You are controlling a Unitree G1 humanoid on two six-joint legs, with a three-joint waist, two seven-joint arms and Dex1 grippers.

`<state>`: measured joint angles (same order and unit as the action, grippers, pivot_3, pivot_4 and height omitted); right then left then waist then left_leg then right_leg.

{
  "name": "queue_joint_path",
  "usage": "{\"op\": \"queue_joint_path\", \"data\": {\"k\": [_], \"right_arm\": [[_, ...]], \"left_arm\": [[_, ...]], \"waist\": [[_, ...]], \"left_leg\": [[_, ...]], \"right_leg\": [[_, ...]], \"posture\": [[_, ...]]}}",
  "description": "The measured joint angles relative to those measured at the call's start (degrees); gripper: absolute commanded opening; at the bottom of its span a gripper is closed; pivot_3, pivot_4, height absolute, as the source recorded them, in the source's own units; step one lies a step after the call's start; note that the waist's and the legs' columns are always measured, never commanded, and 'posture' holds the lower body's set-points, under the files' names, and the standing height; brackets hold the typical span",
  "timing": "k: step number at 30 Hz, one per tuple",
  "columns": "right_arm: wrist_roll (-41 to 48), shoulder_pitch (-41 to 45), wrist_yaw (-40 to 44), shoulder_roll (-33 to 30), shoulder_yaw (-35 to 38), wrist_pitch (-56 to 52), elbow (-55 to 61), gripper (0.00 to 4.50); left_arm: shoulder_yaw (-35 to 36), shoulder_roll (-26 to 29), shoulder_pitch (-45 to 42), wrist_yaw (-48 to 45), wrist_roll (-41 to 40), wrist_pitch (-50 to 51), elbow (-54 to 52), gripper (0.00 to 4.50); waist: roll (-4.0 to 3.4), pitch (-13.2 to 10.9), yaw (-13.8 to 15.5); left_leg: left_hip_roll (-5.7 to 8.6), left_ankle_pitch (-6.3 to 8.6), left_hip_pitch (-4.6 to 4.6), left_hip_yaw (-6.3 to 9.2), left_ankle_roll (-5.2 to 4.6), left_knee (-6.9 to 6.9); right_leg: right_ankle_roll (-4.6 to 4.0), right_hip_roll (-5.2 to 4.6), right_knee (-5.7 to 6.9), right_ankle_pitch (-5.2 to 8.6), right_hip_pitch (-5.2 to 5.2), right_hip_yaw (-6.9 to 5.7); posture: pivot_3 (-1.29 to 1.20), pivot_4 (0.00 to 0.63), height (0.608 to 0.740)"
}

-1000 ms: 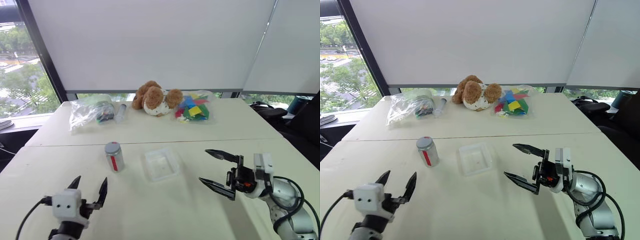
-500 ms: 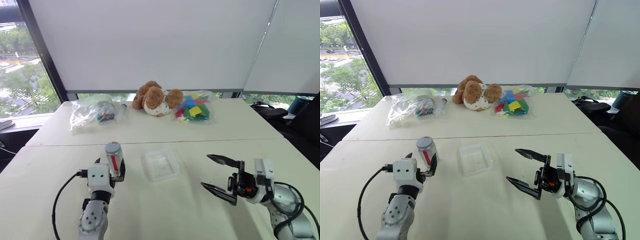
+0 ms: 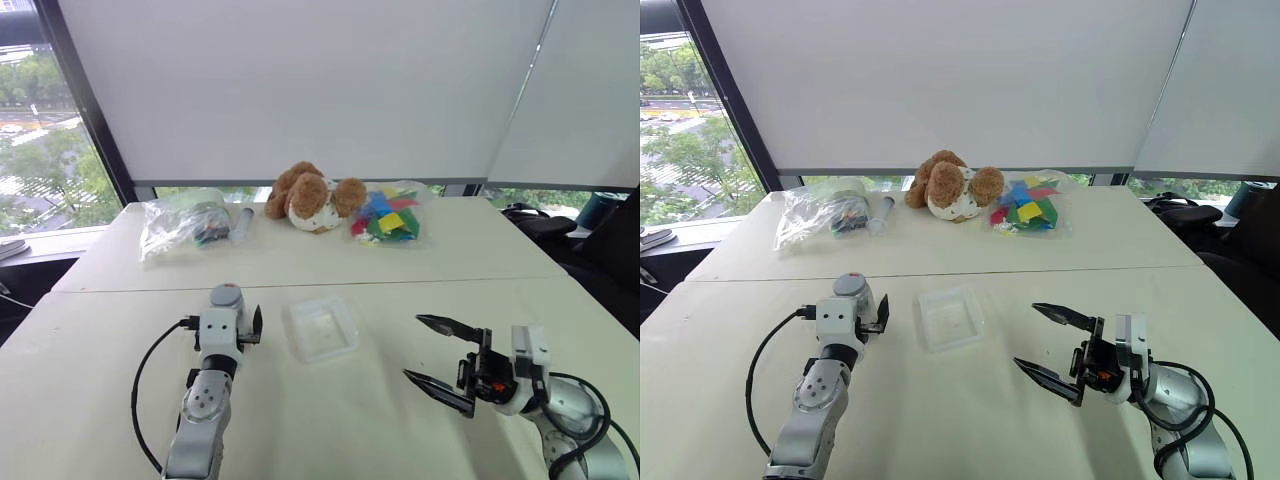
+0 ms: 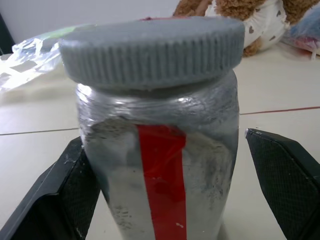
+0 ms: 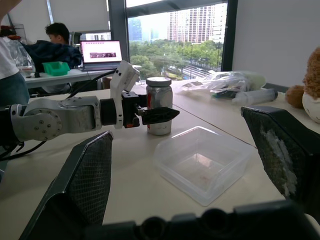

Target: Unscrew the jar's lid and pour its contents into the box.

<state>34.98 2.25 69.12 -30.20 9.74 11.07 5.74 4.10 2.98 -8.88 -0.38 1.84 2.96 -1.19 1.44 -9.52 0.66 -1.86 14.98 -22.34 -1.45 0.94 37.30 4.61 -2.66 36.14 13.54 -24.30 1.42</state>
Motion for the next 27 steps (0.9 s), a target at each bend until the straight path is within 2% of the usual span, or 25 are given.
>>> {"op": "queue_joint_path", "data": {"k": [2,7,10,12,14,16,18,21,25,27], "right_arm": [[0.0,0.0,-0.8,0.0,0.0,-0.2,0.9,4.50],[-0.5,0.0,-3.3,0.0,-0.5,-1.3,3.9,4.50],[-0.4,-0.2,-5.2,-0.5,-0.4,-3.5,6.5,4.50],[0.4,-0.1,-6.9,-2.0,-0.4,-7.1,9.4,4.50],[2.8,1.5,-10.4,-4.4,-0.5,-13.7,14.0,4.50],[4.2,4.9,-15.5,-6.5,-1.1,-21.2,18.2,4.50],[8.1,9.9,-21.6,-7.2,-2.9,-30.3,20.8,4.50],[14.5,18.3,-28.1,-5.9,-6.1,-40.8,23.3,4.50],[18.7,31.4,-37.8,0.7,-12.1,-52.0,23.2,4.50],[18.3,33.5,-40.2,2.2,-13.9,-54.7,22.8,4.50]], "left_arm": [[0.0,0.2,-0.1,-0.2,-0.2,-0.1,0.3,2.24],[2.0,2.5,1.5,-6.2,-6.9,-1.8,-0.5,2.23],[6.4,10.4,4.6,-18.4,-17.5,-2.6,-3.9,2.23],[9.0,18.1,5.2,-27.8,-24.5,0.0,-5.7,2.23],[10.2,28.7,5.0,-39.5,-32.1,6.5,-8.4,2.23],[10.0,34.1,2.8,-46.4,-36.3,10.9,-10.6,2.23],[7.8,37.2,0.1,-50.8,-37.6,14.3,-11.6,2.23],[3.6,38.7,-2.8,-54.9,-37.6,18.0,-12.5,2.23],[-1.5,35.1,-8.1,-54.3,-36.8,19.2,-13.4,2.23],[-3.1,33.9,-8.8,-53.7,-35.6,19.2,-13.7,2.23]], "waist": [[0.00,0.0,0.0],[0.00,0.0,-0.2],[-0.01,0.0,-0.7],[-0.03,0.0,-0.8],[-0.04,0.0,-0.7],[-0.13,0.0,-0.4],[-0.12,0.0,-0.3],[-0.11,0.0,-0.4],[-0.13,-0.1,-0.5],[-0.12,-0.1,-0.5]], "left_leg": [[0.00,0.00,0.00,0.00,0.00,0.00],[-0.03,0.00,0.01,0.00,0.00,-0.02],[-0.09,0.00,0.04,0.01,0.00,-0.08],[-0.10,0.00,0.03,0.03,0.01,-0.07],[-0.10,-0.01,0.01,0.03,0.02,-0.04],[-0.06,-0.01,0.03,-0.03,0.02,-0.01],[-0.04,-0.01,0.02,-0.05,0.02,0.01],[-0.02,0.00,-0.04,-0.02,0.01,-0.08],[-0.05,-0.01,-0.15,0.04,0.00,-0.09],[-0.05,0.00,-0.14,0.03,-0.01,-0.12]], "right_leg": [[0.01,0.00,0.00,0.00,0.00,0.00],[-0.06,0.01,0.01,0.03,-0.01,0.00],[-0.19,0.04,0.06,0.10,-0.04,-0.02],[-0.22,0.04,0.09,0.11,-0.07,-0.07],[-0.24,-0.03,0.10,0.12,-0.07,-0.07],[-0.23,-0.18,0.05,0.12,-0.04,-0.05],[-0.24,-0.21,-0.01,0.11,-0.02,-0.05],[-0.23,-0.16,-0.05,0.12,-0.07,-0.04],[-0.21,-0.03,-0.01,0.11,-0.20,-0.04],[-0.20,-0.02,-0.01,0.10,-0.19,-0.04]], "posture": [[0.00,0.150,0.740],[0.00,0.150,0.740],[0.00,0.150,0.740],[0.00,0.150,0.740],[0.00,0.150,0.740],[0.00,0.150,0.740],[0.00,0.150,0.740],[0.00,0.150,0.740],[0.00,0.150,0.740],[0.00,0.150,0.740]]}}
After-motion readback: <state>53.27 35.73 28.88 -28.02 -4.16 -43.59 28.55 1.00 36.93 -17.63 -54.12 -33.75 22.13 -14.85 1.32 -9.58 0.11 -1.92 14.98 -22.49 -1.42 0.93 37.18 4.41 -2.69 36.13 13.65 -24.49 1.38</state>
